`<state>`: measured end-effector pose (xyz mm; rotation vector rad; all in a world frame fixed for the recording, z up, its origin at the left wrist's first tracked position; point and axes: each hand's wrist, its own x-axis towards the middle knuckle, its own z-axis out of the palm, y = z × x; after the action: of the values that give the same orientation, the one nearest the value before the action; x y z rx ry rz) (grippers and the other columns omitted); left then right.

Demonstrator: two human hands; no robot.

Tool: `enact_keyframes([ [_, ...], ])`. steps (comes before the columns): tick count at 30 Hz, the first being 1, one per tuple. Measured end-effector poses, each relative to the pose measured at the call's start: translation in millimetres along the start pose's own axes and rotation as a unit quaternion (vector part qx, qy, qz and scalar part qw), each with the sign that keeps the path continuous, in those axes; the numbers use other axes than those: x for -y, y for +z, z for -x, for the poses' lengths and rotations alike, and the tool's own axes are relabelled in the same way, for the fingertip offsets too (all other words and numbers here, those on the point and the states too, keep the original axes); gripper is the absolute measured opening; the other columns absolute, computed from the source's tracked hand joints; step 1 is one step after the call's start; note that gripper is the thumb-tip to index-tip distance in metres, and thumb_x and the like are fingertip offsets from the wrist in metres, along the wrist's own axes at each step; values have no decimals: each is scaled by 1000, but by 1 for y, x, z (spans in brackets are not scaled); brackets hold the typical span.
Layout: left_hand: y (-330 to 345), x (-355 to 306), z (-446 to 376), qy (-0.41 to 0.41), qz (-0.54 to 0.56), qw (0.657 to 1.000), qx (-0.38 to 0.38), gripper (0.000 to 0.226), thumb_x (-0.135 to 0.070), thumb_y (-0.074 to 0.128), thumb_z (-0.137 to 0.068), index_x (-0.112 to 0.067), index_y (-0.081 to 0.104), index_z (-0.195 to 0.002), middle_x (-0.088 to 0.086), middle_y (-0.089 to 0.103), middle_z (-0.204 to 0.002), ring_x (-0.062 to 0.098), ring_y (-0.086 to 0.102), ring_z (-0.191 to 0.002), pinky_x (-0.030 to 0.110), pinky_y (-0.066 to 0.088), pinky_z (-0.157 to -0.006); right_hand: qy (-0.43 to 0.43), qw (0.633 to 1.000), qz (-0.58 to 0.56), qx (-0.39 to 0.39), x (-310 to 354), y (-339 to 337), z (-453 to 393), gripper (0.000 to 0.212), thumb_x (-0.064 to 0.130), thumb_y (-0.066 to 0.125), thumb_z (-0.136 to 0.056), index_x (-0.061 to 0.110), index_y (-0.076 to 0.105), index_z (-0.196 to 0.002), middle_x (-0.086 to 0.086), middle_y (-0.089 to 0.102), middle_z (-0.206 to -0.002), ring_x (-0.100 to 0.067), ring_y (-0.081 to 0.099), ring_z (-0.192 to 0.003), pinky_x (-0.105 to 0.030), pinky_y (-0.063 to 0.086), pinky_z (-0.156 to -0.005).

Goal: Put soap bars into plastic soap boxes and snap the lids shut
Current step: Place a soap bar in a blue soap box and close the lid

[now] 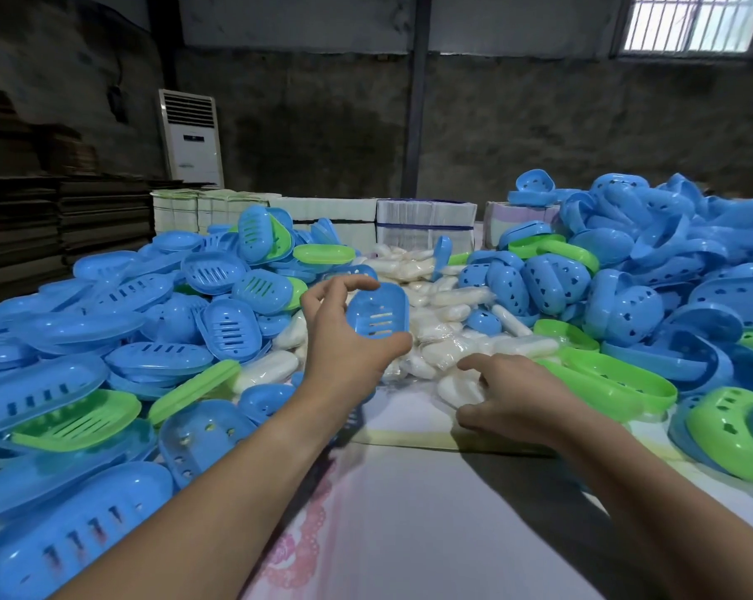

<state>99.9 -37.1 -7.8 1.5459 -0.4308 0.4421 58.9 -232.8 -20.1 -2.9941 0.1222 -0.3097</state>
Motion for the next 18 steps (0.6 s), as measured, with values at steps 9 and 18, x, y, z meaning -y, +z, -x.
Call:
enact_keyframes([
  [9,5,1,1,-210,186,959,33,116,2,89,-65,-48,28,-150,3,62,-124,25,71,-95,31,56,-60,46,990,-128,32,-2,-2,0,64,38,73,-65,38,55,-126,11,65,-89,-5,57,-76,-22,45,-67],
  [18,-2,-7,-5,-403,411,818,1,19,-9,77,-84,-4,71,-101,18,73,-102,28,75,-65,39,64,-57,64,991,-117,-12,3,-4,1,39,40,60,-76,35,66,-114,0,71,-103,-22,62,-94,-29,43,-71],
])
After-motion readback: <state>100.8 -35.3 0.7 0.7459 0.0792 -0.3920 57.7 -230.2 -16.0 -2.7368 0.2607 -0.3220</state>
